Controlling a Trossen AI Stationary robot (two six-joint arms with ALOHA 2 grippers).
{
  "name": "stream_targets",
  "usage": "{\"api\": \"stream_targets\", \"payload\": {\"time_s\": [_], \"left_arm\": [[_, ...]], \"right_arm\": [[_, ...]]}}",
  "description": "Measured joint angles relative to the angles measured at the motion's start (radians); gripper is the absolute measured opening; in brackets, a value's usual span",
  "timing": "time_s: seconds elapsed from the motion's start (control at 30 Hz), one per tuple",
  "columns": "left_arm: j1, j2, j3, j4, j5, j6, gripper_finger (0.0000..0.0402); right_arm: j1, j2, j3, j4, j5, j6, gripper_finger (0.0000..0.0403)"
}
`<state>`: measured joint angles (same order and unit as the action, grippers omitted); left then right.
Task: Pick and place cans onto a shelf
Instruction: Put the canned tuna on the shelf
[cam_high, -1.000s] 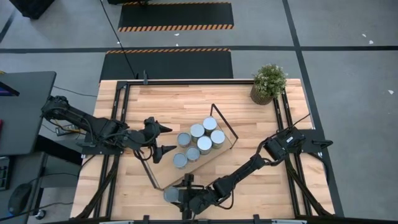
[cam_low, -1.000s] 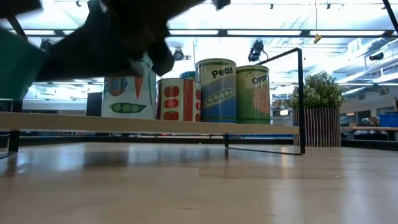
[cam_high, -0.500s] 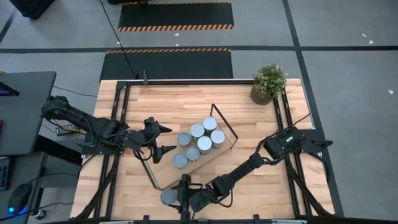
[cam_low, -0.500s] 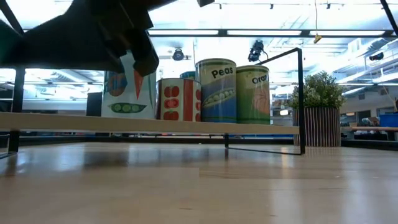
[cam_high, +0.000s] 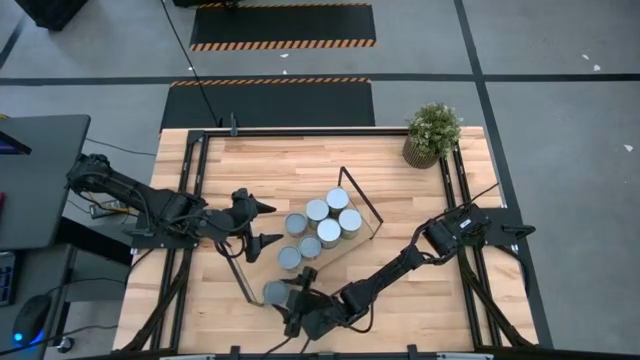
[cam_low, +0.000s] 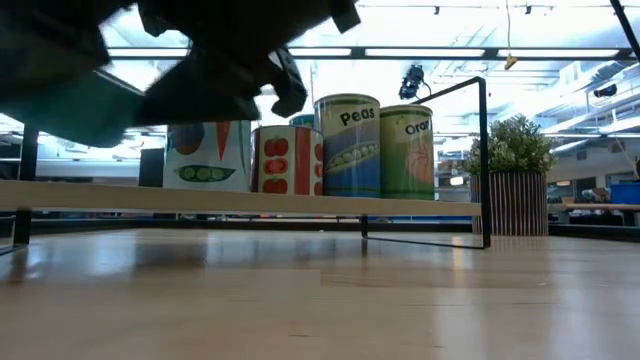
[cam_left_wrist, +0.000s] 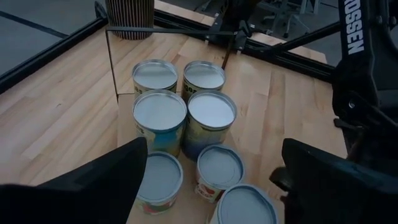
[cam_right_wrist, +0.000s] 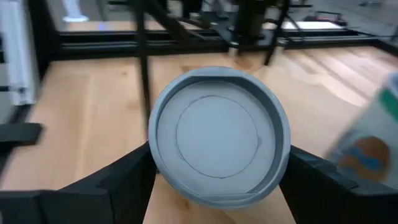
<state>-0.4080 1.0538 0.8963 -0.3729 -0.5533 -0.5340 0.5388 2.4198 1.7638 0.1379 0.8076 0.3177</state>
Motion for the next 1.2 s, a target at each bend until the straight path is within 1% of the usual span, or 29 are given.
{"api": "stream_targets", "payload": {"time_s": [0.1,0.27,0.43,0.73,0.97,1.2], "left_arm": [[0.0,0.0,0.0,0.0,0.0,0.0,0.0377],[0.0,0.0,0.0,0.0,0.0,0.0,0.0377],[0.0,0.0,0.0,0.0,0.0,-0.004,0.0377],[0.0,0.0,0.0,0.001,0.0,-0.006,0.0377],[0.0,0.0,0.0,0.001,0.0,-0.007,0.0377],[0.0,0.0,0.0,0.001,0.0,-0.008,0.0377]], "right_arm": [[-0.012,0.0,0.0,-0.03,0.003,0.04,0.031],[-0.03,0.0,0.0,-0.028,-0.031,0.056,0.031],[-0.046,0.0,0.0,-0.027,-0.076,0.13,0.031],[-0.066,0.0,0.0,-0.028,-0.092,0.162,0.0311],[-0.066,0.0,0.0,-0.028,-0.104,0.18,0.0326],[-0.066,0.0,0.0,-0.028,-0.104,0.206,0.0328]]}}
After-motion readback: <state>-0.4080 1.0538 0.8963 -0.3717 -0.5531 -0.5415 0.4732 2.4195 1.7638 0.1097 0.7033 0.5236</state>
